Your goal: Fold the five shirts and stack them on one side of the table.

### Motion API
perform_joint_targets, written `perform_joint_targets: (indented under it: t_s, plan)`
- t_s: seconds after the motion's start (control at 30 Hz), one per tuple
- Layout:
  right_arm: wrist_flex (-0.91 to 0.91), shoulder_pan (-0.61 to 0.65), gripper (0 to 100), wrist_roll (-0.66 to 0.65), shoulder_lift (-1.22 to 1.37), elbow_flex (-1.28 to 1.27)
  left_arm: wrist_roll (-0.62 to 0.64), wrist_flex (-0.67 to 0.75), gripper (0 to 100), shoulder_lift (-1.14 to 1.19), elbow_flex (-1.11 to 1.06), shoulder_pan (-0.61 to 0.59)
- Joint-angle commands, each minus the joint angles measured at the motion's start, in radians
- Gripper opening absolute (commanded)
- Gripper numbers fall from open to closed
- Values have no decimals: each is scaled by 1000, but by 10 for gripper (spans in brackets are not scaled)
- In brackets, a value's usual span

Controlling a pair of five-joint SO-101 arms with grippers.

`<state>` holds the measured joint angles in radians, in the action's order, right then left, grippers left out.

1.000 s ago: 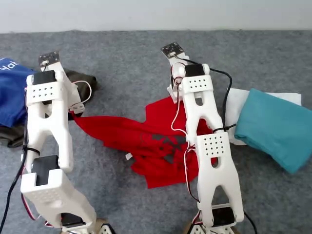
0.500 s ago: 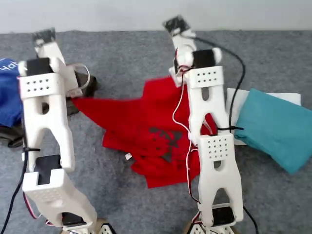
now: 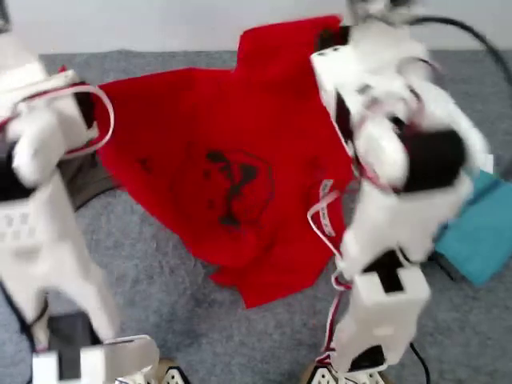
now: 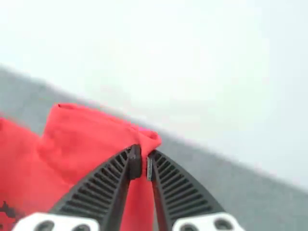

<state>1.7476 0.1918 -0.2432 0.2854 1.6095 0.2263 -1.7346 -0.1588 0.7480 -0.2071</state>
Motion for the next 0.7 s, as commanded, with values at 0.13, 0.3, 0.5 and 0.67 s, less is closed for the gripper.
perform_joint_targets:
  t_s: [0.13, 0.3, 0.5, 0.67]
  plan:
    - [-119, -188, 8, 12, -260, 31, -9, -20, 11, -362, -87, -25]
    - [-127, -214, 8, 12, -429, 28, -25, -20, 11, -588, -166, -95]
    - [-274, -280, 8, 54, -673, -190, -97, -20, 11, -789, -203, -173]
    - [-493, -321, 7, 114, -897, -494, -135, -20, 12, -891, -208, -244]
